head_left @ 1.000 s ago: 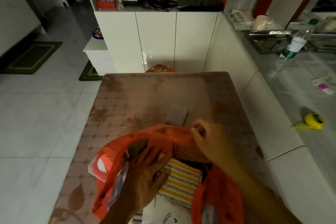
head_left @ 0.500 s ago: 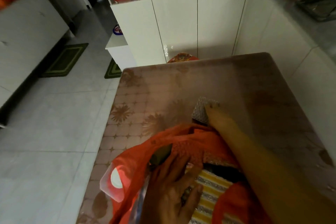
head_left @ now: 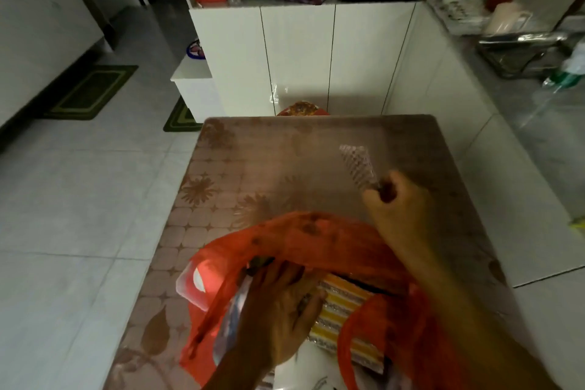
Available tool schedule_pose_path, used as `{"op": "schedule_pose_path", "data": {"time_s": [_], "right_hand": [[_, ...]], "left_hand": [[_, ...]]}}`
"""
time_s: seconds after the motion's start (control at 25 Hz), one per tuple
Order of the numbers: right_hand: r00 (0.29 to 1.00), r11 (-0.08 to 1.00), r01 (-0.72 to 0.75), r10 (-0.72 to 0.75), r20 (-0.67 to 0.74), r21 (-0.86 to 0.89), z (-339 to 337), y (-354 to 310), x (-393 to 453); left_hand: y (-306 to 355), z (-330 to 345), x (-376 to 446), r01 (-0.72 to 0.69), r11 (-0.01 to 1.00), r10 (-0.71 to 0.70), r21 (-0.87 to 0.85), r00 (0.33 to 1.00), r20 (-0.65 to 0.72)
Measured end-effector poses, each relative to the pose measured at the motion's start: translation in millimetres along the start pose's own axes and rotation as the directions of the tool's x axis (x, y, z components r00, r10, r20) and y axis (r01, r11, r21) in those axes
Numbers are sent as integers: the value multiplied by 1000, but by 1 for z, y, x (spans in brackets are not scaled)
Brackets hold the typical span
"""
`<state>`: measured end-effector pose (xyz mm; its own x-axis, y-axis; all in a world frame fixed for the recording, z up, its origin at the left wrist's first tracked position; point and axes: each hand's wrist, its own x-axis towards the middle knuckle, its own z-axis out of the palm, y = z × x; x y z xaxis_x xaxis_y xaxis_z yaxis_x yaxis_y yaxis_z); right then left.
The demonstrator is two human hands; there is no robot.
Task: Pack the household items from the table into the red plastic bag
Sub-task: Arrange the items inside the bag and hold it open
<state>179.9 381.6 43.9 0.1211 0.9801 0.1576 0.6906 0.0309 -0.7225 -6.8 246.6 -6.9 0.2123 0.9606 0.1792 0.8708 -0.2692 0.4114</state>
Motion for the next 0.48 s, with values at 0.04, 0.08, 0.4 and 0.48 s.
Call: {"op": "schedule_pose_path", "data": {"time_s": [0.04,0.08,0.4,0.48], "right_hand": [[998,995,35,-39,44,88,-20,-7,-31],[990,990,67,-81,119,121,-36,-10,-61],[832,859,478,-378,406,-181,-72,-9,-151],[869,812,464,-342,357,-354,-63,-19,-149]], "left_hand": [[-1,1,0,-5,1000,5,-2,1000,-4],[0,1,2,-9,1000,9,-9,1000,-15],[52,-74,-83,112,946,-210,-305,928,-308],[58,-104,-95,86,975,-157,-206,921,-357]]}}
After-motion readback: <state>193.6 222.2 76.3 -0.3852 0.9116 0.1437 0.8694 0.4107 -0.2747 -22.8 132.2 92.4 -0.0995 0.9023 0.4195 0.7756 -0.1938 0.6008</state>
